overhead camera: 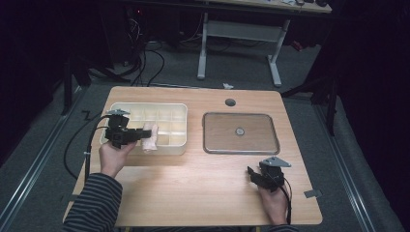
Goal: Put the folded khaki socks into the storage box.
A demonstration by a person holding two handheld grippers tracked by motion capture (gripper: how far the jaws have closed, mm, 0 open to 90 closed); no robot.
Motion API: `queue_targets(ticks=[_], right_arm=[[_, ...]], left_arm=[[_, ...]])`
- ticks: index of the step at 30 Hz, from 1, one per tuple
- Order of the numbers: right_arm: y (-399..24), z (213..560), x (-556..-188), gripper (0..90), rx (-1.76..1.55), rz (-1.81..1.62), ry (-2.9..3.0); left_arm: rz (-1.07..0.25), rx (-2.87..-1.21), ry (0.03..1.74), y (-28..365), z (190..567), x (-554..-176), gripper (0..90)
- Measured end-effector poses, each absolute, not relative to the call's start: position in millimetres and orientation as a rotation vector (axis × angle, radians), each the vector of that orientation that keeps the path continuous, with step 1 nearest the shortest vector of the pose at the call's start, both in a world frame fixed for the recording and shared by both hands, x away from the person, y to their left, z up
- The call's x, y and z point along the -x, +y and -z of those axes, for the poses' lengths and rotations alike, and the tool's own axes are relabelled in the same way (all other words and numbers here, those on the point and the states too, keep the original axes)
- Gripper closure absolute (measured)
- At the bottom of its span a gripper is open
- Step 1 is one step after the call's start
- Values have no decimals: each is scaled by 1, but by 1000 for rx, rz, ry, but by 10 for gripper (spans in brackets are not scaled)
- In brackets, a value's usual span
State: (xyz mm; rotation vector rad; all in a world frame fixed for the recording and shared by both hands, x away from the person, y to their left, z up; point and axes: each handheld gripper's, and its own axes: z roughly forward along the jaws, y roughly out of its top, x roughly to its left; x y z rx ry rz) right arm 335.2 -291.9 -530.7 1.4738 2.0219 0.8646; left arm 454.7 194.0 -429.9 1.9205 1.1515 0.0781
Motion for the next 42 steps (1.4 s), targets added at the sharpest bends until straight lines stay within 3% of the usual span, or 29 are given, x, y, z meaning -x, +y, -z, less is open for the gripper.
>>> queue_targets(ticks=[23,42], right_arm=[[-292,531,-335,454,-1469,-863,2023],[-292,531,-335,454,-1472,-863,2022]], left_arm=[[-50,-1869,1233,209,446,-481,720],[-95,-2025,1235,199,468,-491,722]])
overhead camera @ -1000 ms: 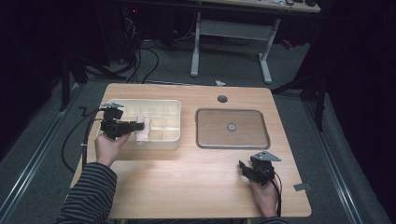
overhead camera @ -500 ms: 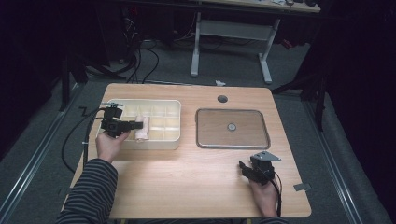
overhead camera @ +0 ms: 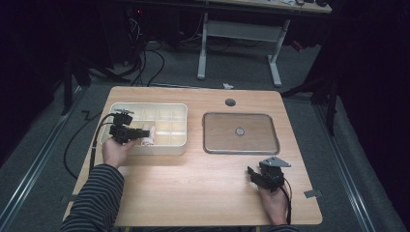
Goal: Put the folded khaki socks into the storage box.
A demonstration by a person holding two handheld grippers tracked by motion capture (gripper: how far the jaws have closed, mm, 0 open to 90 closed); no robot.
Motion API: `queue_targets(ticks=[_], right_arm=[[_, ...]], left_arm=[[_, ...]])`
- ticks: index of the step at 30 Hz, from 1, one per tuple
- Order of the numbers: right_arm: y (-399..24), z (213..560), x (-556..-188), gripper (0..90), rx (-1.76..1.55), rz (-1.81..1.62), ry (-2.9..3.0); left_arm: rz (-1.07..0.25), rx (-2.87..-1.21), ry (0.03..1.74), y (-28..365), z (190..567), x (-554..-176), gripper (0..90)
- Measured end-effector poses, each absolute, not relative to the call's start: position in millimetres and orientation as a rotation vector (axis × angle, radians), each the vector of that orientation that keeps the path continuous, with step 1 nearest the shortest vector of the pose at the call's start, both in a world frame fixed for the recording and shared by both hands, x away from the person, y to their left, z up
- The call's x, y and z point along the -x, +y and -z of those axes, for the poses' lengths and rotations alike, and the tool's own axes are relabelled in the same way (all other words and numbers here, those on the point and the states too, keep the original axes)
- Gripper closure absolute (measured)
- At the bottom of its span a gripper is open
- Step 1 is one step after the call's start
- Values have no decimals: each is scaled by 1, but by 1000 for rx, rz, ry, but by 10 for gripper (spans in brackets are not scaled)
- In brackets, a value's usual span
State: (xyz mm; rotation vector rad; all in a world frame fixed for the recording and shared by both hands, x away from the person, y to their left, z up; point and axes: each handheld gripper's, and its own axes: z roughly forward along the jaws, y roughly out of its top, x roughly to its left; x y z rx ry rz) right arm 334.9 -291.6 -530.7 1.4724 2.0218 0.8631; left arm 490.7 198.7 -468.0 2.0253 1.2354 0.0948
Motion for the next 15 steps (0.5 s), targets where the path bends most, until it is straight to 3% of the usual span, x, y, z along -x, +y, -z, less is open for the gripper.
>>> queue_targets(ticks=[15], right_arm=[[-291,531,-335,454,-1467,-860,2021]], left_arm=[[-234,-2180,1158,187,472,-484,726]])
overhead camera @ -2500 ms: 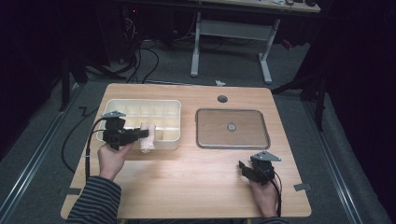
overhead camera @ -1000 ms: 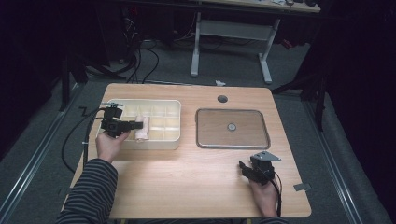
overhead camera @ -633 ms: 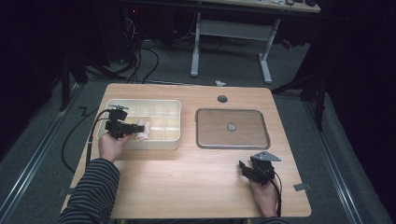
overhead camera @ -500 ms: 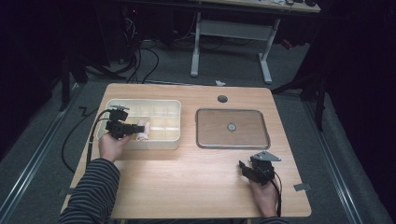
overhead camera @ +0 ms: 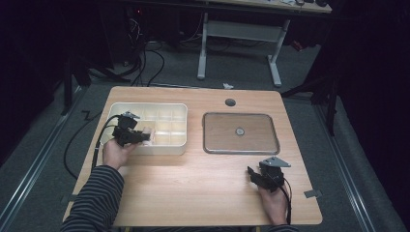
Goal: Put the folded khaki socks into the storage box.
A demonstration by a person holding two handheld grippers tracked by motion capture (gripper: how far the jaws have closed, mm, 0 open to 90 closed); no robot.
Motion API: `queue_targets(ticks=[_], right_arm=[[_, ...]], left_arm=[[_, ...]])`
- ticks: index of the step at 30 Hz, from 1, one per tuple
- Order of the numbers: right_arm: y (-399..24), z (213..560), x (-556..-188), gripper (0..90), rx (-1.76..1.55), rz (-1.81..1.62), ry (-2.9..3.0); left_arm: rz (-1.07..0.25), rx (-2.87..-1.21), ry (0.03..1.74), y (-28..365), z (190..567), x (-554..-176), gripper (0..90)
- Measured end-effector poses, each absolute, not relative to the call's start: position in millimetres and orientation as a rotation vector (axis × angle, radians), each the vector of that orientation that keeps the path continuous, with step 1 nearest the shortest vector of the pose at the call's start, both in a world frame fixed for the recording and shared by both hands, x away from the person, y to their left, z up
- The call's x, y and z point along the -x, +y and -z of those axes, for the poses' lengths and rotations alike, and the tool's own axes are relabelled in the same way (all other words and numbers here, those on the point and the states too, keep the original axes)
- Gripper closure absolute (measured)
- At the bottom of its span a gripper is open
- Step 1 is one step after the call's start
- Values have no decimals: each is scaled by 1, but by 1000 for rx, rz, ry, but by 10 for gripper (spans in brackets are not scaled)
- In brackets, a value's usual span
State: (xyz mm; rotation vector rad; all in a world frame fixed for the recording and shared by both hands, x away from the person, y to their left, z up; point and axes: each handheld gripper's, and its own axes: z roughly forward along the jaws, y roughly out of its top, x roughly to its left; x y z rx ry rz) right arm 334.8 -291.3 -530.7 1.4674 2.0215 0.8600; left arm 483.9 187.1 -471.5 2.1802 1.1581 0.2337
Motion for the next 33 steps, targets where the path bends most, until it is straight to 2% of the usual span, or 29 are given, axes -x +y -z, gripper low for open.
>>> queue_targets(ticks=[26,31,33], right_arm=[[-292,531,-335,454,-1472,-863,2022],[-292,531,-335,453,-1470,-864,2022],[-292,531,-335,453,-1468,-864,2023]], left_arm=[[-308,-2356,1066,177,478,-477,729],[-293,-2316,1105,180,475,-476,684],[-280,-2291,1131,182,473,-476,640]])
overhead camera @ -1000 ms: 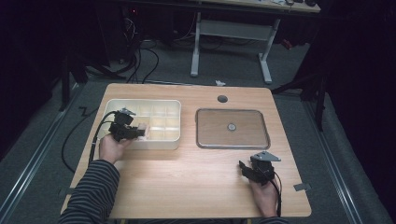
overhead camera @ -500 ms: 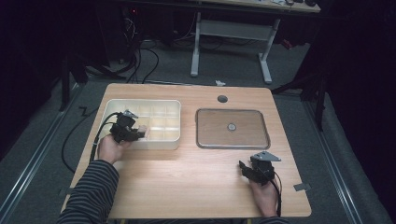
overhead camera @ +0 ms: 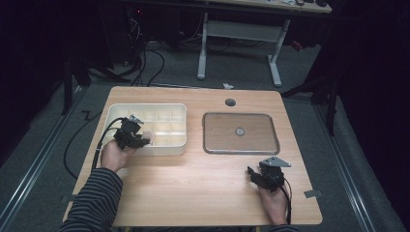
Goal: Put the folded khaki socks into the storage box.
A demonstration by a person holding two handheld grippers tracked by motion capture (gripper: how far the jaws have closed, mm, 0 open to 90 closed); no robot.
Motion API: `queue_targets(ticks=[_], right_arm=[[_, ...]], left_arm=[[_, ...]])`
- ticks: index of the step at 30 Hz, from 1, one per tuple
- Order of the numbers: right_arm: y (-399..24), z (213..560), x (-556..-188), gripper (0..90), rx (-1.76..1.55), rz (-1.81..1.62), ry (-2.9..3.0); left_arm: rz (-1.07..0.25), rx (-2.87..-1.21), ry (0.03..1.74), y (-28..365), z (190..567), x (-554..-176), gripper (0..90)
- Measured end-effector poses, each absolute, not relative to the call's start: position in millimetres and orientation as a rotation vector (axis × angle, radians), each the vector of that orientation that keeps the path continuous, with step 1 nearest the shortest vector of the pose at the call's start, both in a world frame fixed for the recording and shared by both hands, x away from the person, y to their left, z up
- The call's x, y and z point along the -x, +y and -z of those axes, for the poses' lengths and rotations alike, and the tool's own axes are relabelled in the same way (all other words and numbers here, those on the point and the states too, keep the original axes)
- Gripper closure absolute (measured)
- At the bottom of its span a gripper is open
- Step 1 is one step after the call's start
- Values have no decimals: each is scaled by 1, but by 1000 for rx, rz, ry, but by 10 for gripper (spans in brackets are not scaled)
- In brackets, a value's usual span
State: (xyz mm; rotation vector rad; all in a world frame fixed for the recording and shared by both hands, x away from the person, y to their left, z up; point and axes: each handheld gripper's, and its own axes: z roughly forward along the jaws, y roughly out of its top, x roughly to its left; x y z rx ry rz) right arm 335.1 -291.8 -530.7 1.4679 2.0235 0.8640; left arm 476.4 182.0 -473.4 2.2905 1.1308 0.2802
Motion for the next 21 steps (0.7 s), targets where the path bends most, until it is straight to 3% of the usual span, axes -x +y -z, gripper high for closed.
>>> queue_targets(ticks=[13,19,21], right_arm=[[-292,531,-335,452,-1472,-863,2023],[-291,531,-335,452,-1461,-857,2023],[-291,531,-334,452,-1460,-856,2022]], left_arm=[[-274,-2125,1178,184,461,-477,530],[-299,-2022,1254,185,458,-480,580],[-299,-2013,1252,185,457,-480,636]])
